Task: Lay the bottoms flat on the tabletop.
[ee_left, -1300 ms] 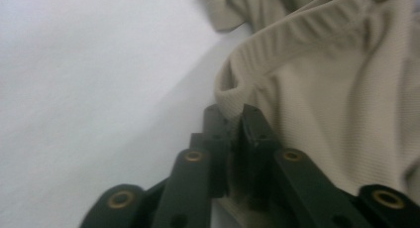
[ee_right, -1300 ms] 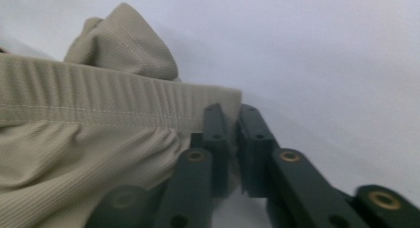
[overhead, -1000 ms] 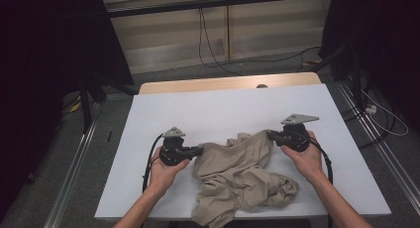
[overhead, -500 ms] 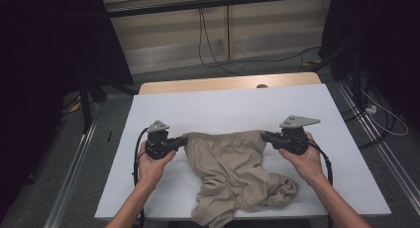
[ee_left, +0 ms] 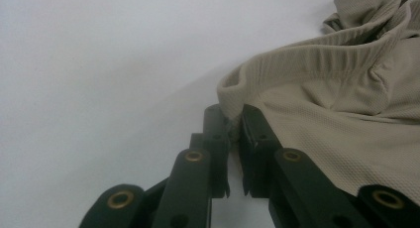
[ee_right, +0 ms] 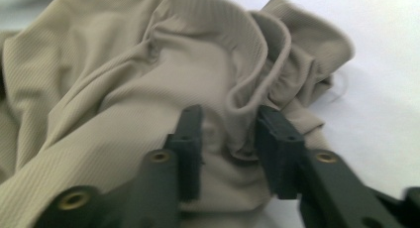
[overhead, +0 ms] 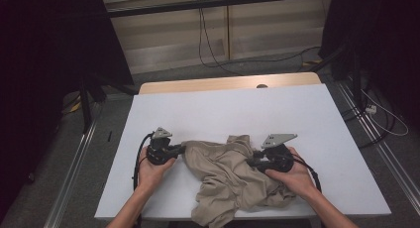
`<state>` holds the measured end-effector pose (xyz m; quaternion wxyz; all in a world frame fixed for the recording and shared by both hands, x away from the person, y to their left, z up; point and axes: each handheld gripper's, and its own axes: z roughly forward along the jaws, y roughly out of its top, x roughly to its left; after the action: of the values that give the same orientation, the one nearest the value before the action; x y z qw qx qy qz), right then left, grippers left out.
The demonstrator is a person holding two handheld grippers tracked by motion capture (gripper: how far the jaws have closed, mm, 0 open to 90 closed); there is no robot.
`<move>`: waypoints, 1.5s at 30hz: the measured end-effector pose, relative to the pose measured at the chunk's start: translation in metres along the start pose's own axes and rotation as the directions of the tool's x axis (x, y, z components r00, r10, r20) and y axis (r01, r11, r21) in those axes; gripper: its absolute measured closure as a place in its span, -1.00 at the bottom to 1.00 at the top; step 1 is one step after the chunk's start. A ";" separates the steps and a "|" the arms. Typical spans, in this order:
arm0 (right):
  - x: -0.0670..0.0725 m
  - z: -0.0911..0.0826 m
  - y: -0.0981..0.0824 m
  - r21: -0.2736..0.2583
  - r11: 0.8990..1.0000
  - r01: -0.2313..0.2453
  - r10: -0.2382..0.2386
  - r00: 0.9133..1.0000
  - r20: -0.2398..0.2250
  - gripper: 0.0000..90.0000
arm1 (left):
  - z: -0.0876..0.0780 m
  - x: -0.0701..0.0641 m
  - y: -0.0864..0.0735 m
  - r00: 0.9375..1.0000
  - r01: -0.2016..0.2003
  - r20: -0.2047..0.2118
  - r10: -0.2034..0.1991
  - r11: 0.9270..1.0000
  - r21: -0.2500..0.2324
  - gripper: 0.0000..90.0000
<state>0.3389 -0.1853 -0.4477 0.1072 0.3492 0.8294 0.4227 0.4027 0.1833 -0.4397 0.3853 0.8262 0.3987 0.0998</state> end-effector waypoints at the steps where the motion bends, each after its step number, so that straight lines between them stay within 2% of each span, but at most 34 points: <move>1: -0.002 -0.001 0.000 -0.015 1.000 -0.006 0.006 1.000 0.002 0.36 | 0.001 0.001 0.000 1.000 0.002 -0.004 -0.002 1.000 0.001 0.83; 4: -0.008 -0.007 0.002 -0.071 0.997 -0.033 0.033 0.999 0.000 0.40 | 0.003 0.002 -0.001 1.000 0.008 -0.004 -0.008 1.000 0.012 0.83; 7: -0.013 -0.008 0.005 -0.116 0.991 -0.064 0.062 0.998 -0.023 0.57 | 0.004 0.003 -0.001 1.000 0.011 0.005 -0.011 1.000 0.019 0.83; 8: -0.014 -0.006 0.006 -0.121 0.990 -0.071 0.068 0.997 -0.029 0.60 | 0.004 0.002 -0.001 1.000 0.008 0.000 -0.008 1.000 0.026 0.83; 9: -0.014 -0.005 0.006 -0.121 0.990 -0.076 0.073 0.997 -0.028 0.72 | 0.005 0.002 -0.001 1.000 0.005 0.001 -0.006 1.000 0.025 0.83; 11: -0.013 -0.004 0.009 -0.113 0.992 -0.064 0.065 0.998 0.009 0.84 | 0.004 0.002 -0.001 1.000 0.009 0.003 -0.009 1.000 0.017 0.83; 12: -0.013 -0.004 0.010 -0.121 0.990 -0.068 0.069 0.998 0.006 0.87 | 0.003 0.002 0.000 1.000 0.011 0.003 -0.011 1.000 0.012 0.80; 13: -0.013 -0.006 0.011 -0.125 0.990 -0.061 0.064 0.998 0.025 0.88 | 0.003 0.003 0.000 1.000 0.026 -0.003 -0.026 1.000 -0.003 0.74; 14: -0.013 -0.007 0.011 -0.125 0.991 -0.057 0.063 0.997 0.046 0.89 | 0.003 0.004 0.001 0.999 0.035 0.012 -0.035 0.999 -0.025 0.59; 15: -0.014 -0.008 0.011 -0.124 0.990 -0.060 0.065 0.997 0.044 0.89 | 0.002 0.006 0.002 0.999 0.039 0.025 -0.037 0.998 -0.050 0.55; 17: -0.015 -0.011 0.010 -0.123 0.991 -0.056 0.065 0.995 0.073 0.89 | 0.003 0.009 0.007 0.999 0.046 0.010 -0.045 0.994 -0.099 0.58; 18: -0.016 -0.011 0.009 -0.121 0.991 -0.059 0.068 0.995 0.075 0.89 | 0.006 0.011 0.008 0.998 0.064 0.008 -0.064 0.993 -0.104 0.58; 19: -0.017 -0.012 0.009 -0.121 0.991 -0.058 0.068 0.994 0.082 0.89 | 0.007 0.011 0.008 0.998 0.068 0.007 -0.068 0.993 -0.099 0.57; 21: -0.018 -0.013 0.008 -0.120 0.991 -0.061 0.071 0.994 0.085 0.89 | 0.014 0.011 0.007 0.998 0.061 0.016 -0.061 0.997 -0.042 0.49; 22: -0.018 -0.014 0.008 -0.116 0.992 -0.055 0.066 0.994 0.092 0.89 | 0.015 0.009 0.006 0.999 0.052 -0.006 -0.052 0.998 -0.024 0.48; 24: -0.018 -0.015 0.007 -0.112 0.992 -0.052 0.063 0.993 0.097 0.89 | 0.016 0.007 0.006 0.998 0.063 -0.027 -0.063 0.998 -0.011 0.37; 26: -0.020 -0.017 0.005 -0.110 0.992 -0.054 0.065 0.993 0.103 0.89 | 0.016 0.008 0.005 0.997 0.077 -0.025 -0.078 0.997 -0.006 0.33; 29: -0.021 -0.021 0.003 -0.109 0.992 -0.057 0.070 0.991 0.115 0.89 | 0.022 0.010 0.002 0.995 0.105 -0.008 -0.104 0.994 0.021 0.39; 30: -0.022 -0.022 0.003 -0.109 0.992 -0.065 0.078 0.990 0.120 0.89 | 0.023 0.010 0.002 0.995 0.095 -0.009 -0.095 0.995 0.016 0.42; 31: -0.023 -0.023 0.002 -0.109 0.992 -0.067 0.080 0.989 0.122 0.89 | 0.023 0.010 0.003 0.996 0.088 0.014 -0.089 0.996 0.021 0.46; 32: -0.024 -0.023 0.001 -0.109 0.992 -0.071 0.084 0.989 0.122 0.89 | 0.023 0.010 0.003 0.994 0.096 0.050 -0.096 0.995 0.015 0.63; 34: -0.024 -0.024 0.001 -0.110 0.991 -0.073 0.087 0.988 0.126 0.89 | 0.024 0.007 0.004 0.995 0.087 0.057 -0.088 0.996 0.020 0.78; 38: -0.025 -0.026 0.002 -0.117 0.990 -0.075 0.090 0.987 0.131 0.90 | 0.019 0.006 0.009 0.986 0.136 0.096 -0.133 0.990 -0.027 0.88; 40: -0.027 -0.029 0.005 -0.134 0.988 -0.080 0.099 0.985 0.139 0.90 | 0.012 0.005 0.013 0.988 0.127 0.091 -0.122 0.990 -0.053 0.89; 43: -0.032 -0.037 0.011 -0.174 0.981 -0.084 0.111 0.982 0.156 0.90 | 0.002 0.002 0.023 0.991 0.112 0.086 -0.102 0.987 -0.116 0.89; 45: -0.034 -0.043 0.017 -0.198 0.976 -0.086 0.119 0.979 0.162 0.90 | -0.005 -0.001 0.029 0.995 0.083 0.071 -0.073 0.985 -0.150 0.89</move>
<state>0.3516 -0.2280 -0.4118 0.1898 0.4154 0.7534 0.4730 0.4168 0.1745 -0.4149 0.4638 0.7809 0.4092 0.0876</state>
